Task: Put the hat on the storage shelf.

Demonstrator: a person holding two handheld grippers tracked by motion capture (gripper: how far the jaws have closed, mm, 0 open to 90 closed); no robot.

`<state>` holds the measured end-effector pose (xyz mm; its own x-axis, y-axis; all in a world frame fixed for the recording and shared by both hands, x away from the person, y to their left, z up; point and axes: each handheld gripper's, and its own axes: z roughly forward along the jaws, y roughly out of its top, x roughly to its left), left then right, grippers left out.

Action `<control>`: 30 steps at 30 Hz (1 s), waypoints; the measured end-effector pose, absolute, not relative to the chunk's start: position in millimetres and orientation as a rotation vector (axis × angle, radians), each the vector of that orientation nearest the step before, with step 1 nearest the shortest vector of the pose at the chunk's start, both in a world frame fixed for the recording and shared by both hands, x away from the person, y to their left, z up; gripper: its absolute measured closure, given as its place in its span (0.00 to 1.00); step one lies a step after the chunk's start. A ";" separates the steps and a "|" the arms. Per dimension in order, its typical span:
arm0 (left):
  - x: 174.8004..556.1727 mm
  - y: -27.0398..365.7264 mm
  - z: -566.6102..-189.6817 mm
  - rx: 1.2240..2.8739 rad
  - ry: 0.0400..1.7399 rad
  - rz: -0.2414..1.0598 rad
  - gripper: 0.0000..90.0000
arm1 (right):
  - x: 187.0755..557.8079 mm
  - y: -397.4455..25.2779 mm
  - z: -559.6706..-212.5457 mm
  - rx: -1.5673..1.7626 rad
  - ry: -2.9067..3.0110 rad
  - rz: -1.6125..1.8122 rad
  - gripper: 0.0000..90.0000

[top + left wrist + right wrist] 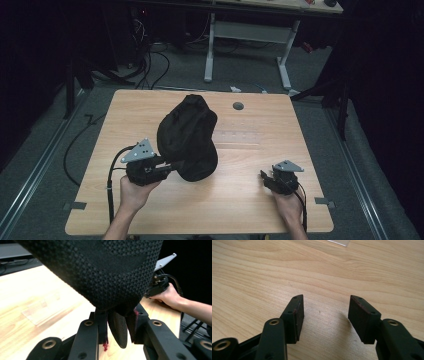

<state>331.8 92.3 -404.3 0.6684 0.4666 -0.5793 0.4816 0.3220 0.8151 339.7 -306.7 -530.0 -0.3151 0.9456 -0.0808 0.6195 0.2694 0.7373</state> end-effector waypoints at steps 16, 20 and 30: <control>363.9 97.1 -385.6 1.283 0.938 0.038 0.81 | 343.0 -312.5 -530.4 1.494 2.011 0.855 0.44; 372.4 94.5 -379.5 1.286 0.936 0.051 0.81 | 342.9 -312.4 -530.4 1.495 2.010 0.855 0.44; 385.6 82.8 -362.4 1.289 0.894 0.086 0.81 | 342.5 -312.4 -530.3 1.496 2.010 0.853 0.44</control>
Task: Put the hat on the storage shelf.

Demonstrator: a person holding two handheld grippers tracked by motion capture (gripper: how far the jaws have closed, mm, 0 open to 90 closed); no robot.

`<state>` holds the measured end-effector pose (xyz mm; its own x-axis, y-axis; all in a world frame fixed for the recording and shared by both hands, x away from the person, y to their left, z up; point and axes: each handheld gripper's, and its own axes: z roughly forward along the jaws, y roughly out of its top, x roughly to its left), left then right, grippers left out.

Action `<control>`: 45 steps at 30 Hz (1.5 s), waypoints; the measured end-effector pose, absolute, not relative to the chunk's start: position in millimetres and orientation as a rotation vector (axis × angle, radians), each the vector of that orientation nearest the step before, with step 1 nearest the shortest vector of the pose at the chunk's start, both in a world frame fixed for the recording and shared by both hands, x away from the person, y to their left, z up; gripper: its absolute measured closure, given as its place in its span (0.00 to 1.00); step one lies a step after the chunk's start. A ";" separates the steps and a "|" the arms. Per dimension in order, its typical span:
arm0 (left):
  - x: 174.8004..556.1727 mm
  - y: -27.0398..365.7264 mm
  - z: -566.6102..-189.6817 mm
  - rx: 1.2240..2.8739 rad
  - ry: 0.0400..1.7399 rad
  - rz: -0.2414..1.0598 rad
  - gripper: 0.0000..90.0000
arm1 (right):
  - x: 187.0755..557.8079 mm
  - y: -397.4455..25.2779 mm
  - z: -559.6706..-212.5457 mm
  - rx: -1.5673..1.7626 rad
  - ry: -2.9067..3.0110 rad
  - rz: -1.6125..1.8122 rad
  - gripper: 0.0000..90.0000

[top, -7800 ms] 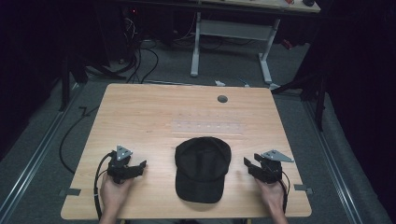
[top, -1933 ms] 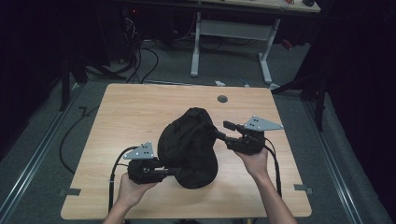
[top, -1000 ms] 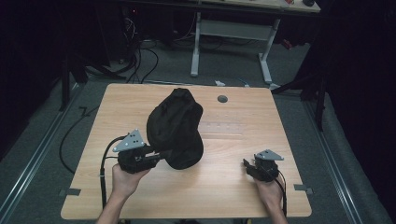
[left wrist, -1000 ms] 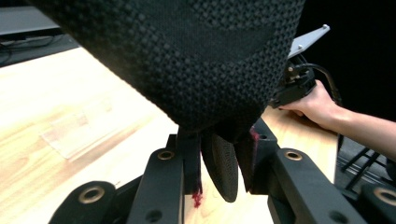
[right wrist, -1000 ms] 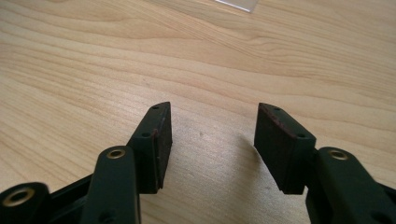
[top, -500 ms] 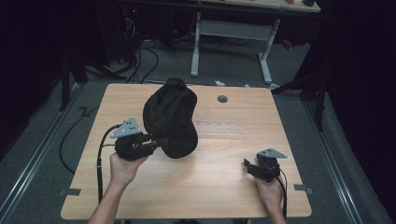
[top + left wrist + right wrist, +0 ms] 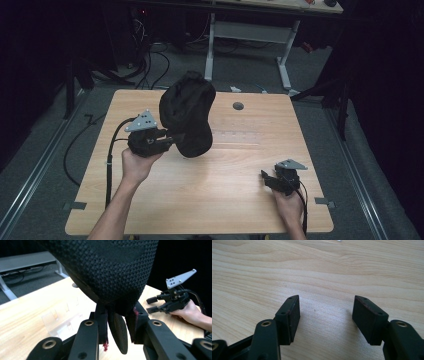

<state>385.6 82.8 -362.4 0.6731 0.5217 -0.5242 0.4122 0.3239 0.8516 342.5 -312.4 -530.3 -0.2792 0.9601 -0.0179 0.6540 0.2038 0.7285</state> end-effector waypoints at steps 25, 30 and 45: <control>430.1 81.6 -365.6 1.254 0.931 0.266 0.81 | 341.9 -312.2 -530.4 1.496 2.011 0.852 0.43; 437.8 78.6 -372.2 1.270 0.940 0.324 0.81 | 342.0 -312.3 -530.4 1.493 2.013 0.852 0.42; 454.1 60.8 -393.1 1.318 0.962 0.431 0.81 | 341.1 -311.5 -530.5 1.484 2.023 0.857 0.41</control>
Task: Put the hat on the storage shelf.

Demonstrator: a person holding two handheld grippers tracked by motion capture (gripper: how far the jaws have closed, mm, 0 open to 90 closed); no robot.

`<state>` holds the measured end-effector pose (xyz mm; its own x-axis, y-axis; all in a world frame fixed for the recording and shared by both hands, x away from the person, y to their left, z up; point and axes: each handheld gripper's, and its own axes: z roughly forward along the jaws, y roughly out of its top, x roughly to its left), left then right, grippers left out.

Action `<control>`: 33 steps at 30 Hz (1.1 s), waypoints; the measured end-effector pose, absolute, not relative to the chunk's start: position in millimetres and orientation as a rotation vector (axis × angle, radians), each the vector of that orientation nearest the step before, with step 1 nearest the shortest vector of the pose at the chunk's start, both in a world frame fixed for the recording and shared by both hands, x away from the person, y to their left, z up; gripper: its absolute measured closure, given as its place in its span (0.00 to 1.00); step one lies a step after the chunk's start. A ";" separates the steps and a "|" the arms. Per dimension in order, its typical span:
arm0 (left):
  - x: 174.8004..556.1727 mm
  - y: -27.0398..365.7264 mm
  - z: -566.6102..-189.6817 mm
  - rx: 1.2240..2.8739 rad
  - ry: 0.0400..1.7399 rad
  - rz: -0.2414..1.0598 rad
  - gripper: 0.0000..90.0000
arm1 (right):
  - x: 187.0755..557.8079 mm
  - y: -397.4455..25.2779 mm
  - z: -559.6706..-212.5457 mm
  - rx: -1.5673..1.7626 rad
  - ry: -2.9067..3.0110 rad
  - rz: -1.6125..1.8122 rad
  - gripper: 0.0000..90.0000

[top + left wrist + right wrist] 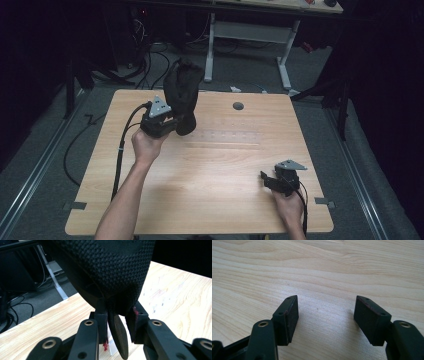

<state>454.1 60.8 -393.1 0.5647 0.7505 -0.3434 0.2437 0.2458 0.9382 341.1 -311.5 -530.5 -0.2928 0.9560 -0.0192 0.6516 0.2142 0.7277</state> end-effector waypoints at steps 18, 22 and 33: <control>455.1 56.4 -402.4 1.326 0.951 0.473 0.81 | 341.1 -311.5 -530.5 1.481 2.024 0.856 0.41; 457.4 54.2 -411.9 1.335 0.964 0.467 0.80 | 341.0 -311.5 -530.5 1.480 2.025 0.856 0.41; 453.0 62.6 -430.3 1.280 1.043 0.382 0.78 | 340.7 -311.2 -530.6 1.482 2.025 0.856 0.41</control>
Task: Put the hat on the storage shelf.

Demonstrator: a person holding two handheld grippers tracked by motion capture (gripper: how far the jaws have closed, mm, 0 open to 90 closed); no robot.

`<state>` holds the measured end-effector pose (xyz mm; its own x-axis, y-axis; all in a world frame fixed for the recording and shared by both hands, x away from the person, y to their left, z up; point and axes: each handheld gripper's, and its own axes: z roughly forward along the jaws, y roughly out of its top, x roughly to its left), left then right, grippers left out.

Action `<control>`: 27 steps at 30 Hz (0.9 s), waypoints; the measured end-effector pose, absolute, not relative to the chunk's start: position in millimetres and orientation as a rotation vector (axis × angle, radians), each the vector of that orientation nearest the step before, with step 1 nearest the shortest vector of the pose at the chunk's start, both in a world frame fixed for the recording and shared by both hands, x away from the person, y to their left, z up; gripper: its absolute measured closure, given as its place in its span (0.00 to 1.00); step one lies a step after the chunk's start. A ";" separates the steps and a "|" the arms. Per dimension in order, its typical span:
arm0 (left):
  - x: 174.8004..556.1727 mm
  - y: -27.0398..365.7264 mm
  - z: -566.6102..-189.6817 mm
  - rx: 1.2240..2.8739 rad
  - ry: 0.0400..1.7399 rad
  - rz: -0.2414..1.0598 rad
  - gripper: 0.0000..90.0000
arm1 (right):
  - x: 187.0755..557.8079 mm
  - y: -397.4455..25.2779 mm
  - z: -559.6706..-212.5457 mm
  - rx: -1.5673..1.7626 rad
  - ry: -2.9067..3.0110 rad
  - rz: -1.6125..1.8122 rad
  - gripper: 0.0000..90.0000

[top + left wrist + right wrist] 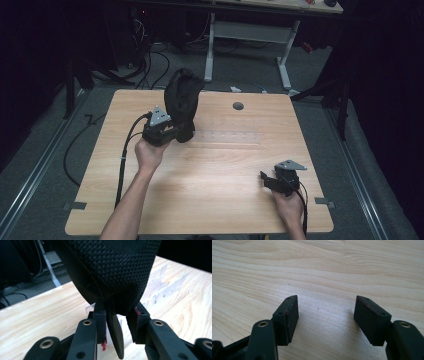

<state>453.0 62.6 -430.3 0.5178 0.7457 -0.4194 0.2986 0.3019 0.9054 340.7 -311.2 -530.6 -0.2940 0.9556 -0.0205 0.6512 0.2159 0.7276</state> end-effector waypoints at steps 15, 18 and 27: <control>454.7 65.9 -432.2 1.256 1.140 0.275 0.72 | 340.7 -311.1 -530.6 1.481 2.026 0.856 0.41; 455.2 66.8 -437.6 1.264 1.172 0.267 0.60 | 340.6 -311.0 -530.6 1.481 2.026 0.857 0.41; 455.6 69.9 -439.5 1.259 1.216 0.223 0.43 | 340.7 -310.9 -530.6 1.478 2.028 0.858 0.41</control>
<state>455.6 69.9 -439.5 0.4148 0.7104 -0.5685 0.4624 0.3735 0.8042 340.7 -310.9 -530.6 -0.2979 0.9544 -0.0202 0.6498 0.2182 0.7281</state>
